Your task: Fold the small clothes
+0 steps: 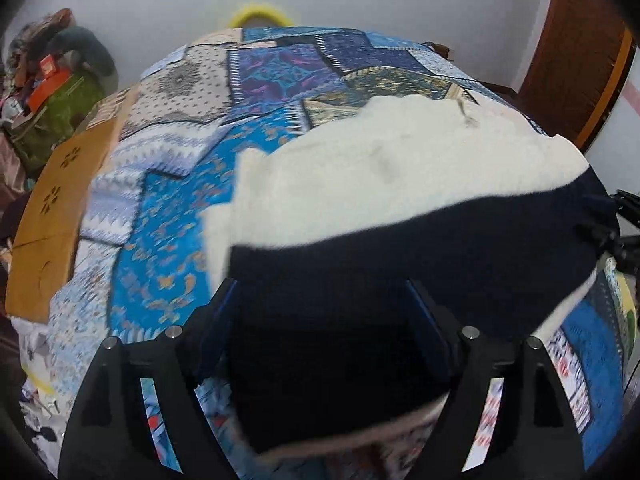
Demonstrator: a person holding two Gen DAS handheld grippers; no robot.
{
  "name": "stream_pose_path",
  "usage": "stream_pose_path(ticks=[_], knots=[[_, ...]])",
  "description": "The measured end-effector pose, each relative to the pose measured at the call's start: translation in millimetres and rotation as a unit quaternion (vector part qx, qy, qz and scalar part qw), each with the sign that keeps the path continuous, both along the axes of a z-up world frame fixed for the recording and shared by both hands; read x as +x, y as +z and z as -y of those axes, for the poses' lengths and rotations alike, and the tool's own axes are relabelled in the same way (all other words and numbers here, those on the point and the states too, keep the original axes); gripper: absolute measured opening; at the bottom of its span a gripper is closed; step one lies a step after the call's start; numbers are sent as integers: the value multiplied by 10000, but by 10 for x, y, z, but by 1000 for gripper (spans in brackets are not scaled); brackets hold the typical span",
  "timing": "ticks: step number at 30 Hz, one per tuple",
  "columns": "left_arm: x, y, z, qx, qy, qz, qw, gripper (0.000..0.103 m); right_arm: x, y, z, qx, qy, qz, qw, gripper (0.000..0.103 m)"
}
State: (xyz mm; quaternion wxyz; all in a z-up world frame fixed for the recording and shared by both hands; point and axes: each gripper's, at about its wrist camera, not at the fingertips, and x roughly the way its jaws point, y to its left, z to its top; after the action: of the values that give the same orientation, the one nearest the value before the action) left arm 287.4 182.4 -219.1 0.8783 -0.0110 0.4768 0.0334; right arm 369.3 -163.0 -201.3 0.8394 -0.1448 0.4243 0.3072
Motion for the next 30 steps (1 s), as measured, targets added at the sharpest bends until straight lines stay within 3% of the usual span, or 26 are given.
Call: stream_pose_path(ticks=[3,7,10,17,20,22,26,30], knots=[[-184,36,-123,200,266,9,9994,83,11,5,323,-121,-362,20,9993,59],[-470,68,-413,-3,871,-9,9962,82,-105,98,553,107,-504,-84,9986,59],[-654,141,-525,-189,1241,52,9921,82,-196,218,514,86,-508,96,9986,59],[-875,133,-370,-1545,1274,15,9797,83,-289,421,19,524,-73,390,9978,69],[-813,3,-225,-2142,1029,-97,9713,83,-285,306,-282,466,248,311,9981,69],[-746,-62,-177,-2273,1114,-164,9673,86,-276,187,-429,324,370,166,9987,69],[-614,-265,-212,-2891,1274,-223,9485,88,-258,-86,-643,21,554,16,9985,69],[-505,-287,-220,-3311,1267,-151,9349,92,-209,-109,-589,252,517,-81,9983,70]])
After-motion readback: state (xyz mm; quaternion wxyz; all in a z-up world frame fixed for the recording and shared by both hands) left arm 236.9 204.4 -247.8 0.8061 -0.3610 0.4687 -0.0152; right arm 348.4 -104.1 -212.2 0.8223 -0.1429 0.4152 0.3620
